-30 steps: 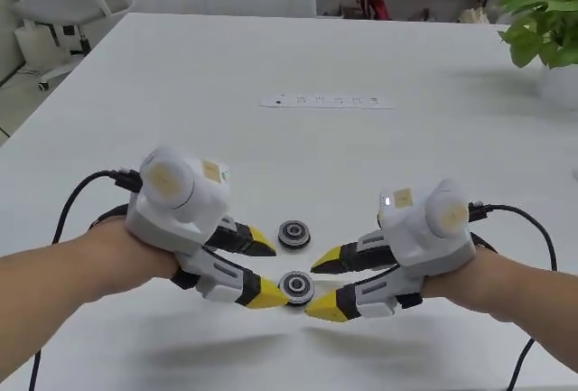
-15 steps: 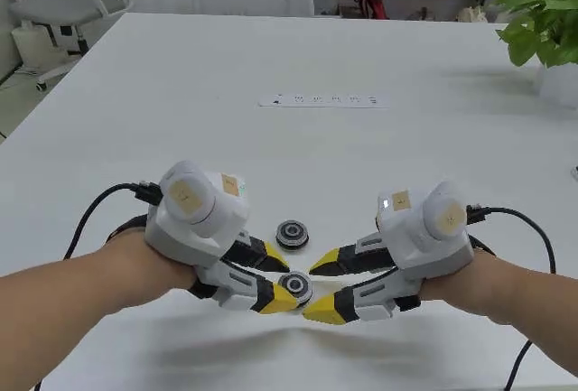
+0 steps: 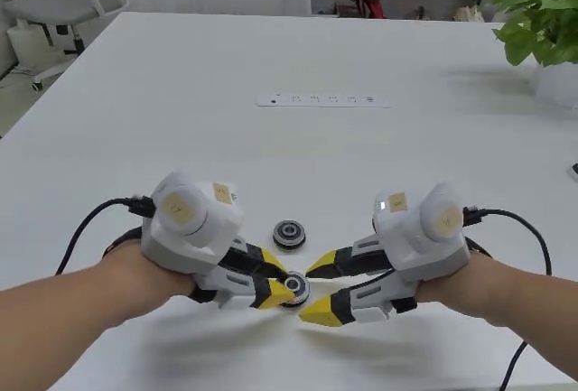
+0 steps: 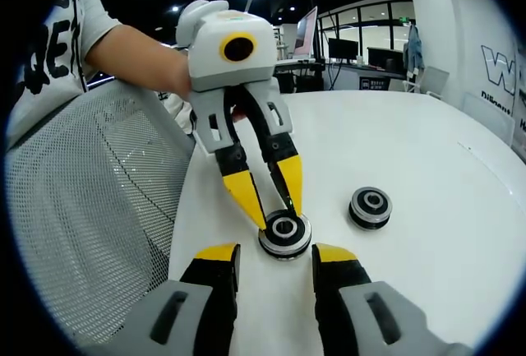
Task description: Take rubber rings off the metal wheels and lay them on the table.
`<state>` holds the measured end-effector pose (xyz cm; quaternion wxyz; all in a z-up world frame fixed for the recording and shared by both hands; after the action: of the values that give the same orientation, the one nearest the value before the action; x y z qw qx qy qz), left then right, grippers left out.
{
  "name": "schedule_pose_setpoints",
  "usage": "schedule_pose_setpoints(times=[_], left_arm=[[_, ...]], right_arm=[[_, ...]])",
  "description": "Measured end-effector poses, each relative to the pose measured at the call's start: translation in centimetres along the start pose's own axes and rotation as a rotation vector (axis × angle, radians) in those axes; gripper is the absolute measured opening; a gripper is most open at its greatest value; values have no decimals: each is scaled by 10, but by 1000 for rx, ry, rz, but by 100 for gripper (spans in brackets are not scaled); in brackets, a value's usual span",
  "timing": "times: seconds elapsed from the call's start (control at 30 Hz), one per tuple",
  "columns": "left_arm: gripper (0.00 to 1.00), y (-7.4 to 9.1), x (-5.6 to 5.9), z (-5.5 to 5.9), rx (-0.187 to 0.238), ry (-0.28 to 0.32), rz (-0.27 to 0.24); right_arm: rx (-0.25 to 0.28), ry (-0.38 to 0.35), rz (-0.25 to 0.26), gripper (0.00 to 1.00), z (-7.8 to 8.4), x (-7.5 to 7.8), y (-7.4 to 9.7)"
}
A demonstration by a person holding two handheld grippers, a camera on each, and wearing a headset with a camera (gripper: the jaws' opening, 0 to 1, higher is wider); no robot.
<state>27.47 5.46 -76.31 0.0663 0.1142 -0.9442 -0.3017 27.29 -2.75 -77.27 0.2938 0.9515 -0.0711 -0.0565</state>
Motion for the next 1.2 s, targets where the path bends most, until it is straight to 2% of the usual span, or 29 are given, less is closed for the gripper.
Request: schedule_pose_setpoints(times=[0.2,0.5,0.77,0.9,1.2], left_arm=[[14,0,0,2,44,-12,2],[14,-1,0,3,96,28,-5],[14,-1,1,3,87,-19,-12],[14,-1,1,3,84,-37,-16],[13,-1,1,3,84,-39,-22]], right_arm=[[30,-41,12,32,-2,3,1],[72,-113,31,30,-3,7,3],[52,-122,19,29,2,1,-4],[54,-109,48,28,2,3,-5],[55,-71,79,27,-1,3,-10]])
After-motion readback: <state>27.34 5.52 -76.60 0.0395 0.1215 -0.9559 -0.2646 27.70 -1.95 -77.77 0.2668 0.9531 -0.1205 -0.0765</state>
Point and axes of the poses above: the centre of the closed fingertips' face, and the gripper's own axes: y roughly backward along the fingers, x roughly to its right, z roughly out of its underside, the point moved 5 cm from there along y, roughly backward along the fingers, and after that the axes turned 2 degrees about z, right-handed, at the moved point
